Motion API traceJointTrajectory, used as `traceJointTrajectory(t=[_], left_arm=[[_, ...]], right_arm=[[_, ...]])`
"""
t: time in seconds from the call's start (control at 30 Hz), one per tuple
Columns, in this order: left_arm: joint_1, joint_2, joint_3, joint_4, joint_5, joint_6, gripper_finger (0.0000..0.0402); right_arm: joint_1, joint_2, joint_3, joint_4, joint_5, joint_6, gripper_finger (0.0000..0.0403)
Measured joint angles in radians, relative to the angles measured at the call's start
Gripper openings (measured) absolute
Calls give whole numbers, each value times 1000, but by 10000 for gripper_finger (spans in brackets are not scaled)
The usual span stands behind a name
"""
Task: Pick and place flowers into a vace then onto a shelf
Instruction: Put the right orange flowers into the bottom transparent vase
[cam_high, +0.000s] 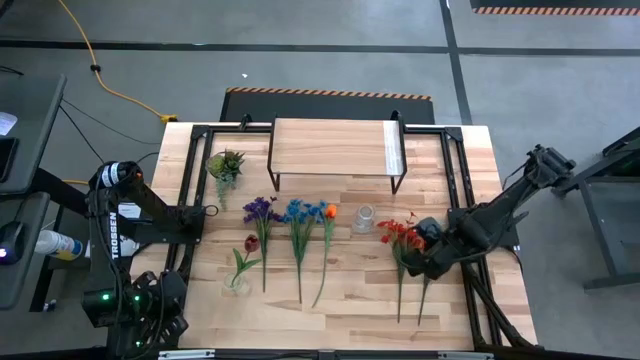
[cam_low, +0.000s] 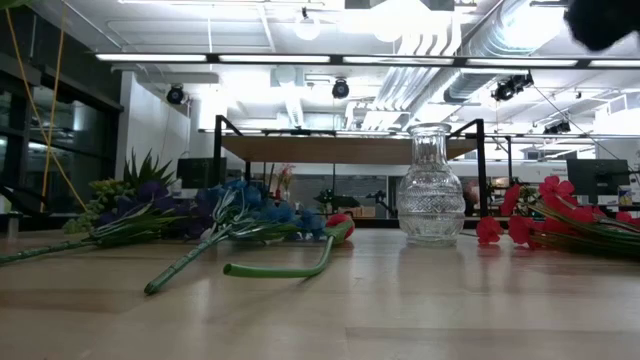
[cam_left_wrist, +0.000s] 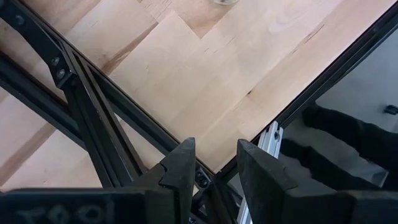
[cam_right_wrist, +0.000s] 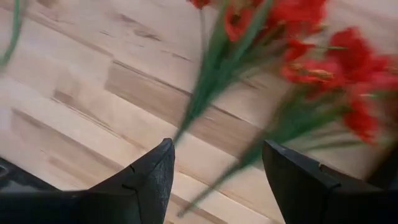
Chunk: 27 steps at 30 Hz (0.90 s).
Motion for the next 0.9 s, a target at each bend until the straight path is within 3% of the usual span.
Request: traceJointTrajectory(t=[0.4,0.9], left_arm=[[0,0,0,-2,-4,-26,152],[0,0,0,-10,-6,-26,152]], right_arm=[[0,32,-78,119,-87,40,231],[122,228,-19,138,-211,134,231]])
